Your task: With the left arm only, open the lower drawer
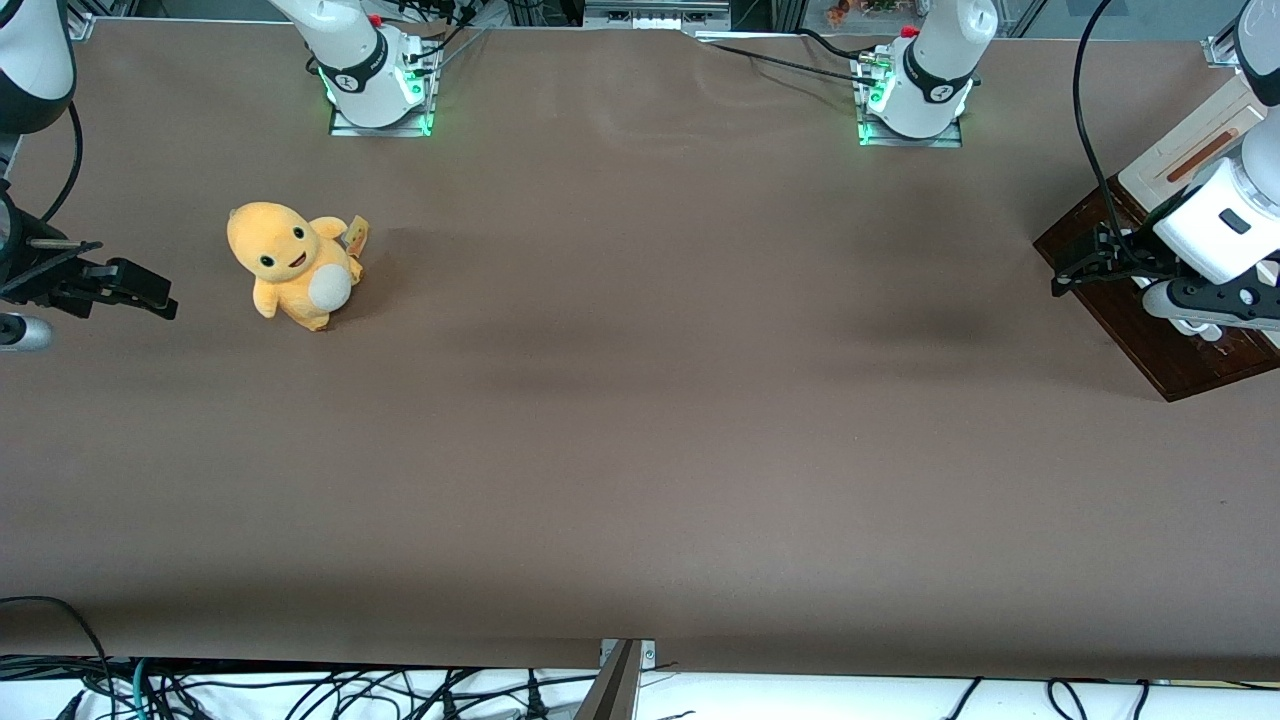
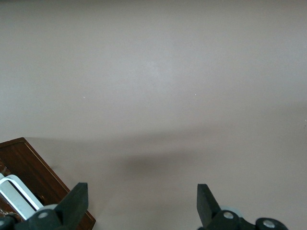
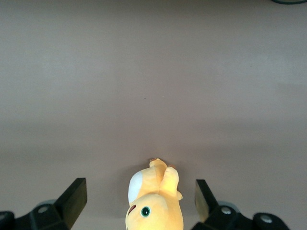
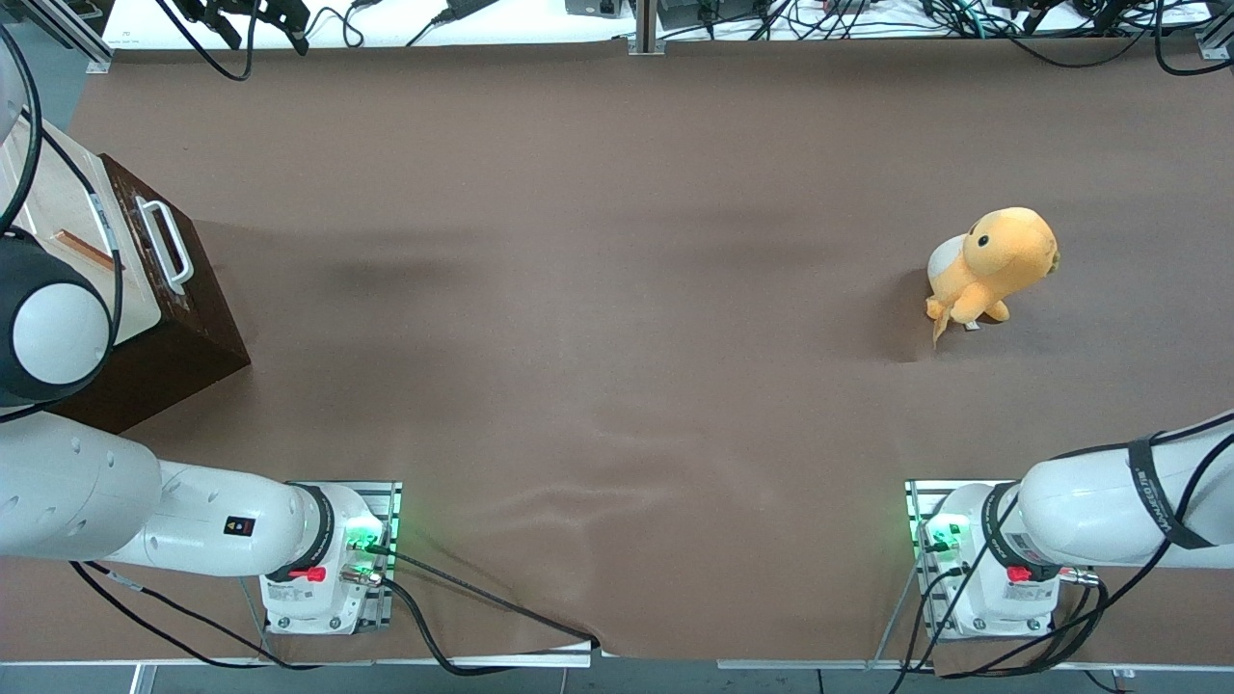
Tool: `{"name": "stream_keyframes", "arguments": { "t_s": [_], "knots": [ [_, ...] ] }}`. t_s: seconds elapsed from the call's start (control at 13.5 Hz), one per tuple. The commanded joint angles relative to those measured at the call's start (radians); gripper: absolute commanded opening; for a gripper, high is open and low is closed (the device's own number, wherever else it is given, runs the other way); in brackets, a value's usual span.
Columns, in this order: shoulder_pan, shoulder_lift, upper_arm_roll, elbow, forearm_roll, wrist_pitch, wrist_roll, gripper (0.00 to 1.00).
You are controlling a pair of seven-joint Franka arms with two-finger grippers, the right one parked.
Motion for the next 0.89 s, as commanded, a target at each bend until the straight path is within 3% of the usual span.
{"name": "stream_keyframes", "arguments": {
  "t_s": [0.0,0.52,0.67,0.82],
  "knots": [
    [-0.005,0.004,0.001,0.016,0.013,0.000,0.019,1.00],
    [-0.005,0.012,0.001,0.013,0.041,-0.012,0.006,1.00],
    [-0.011,0.033,0.000,0.013,0.132,-0.038,-0.019,1.00],
    [-0.010,0.088,0.001,0.013,0.165,-0.047,-0.139,1.00]
  ]
}}
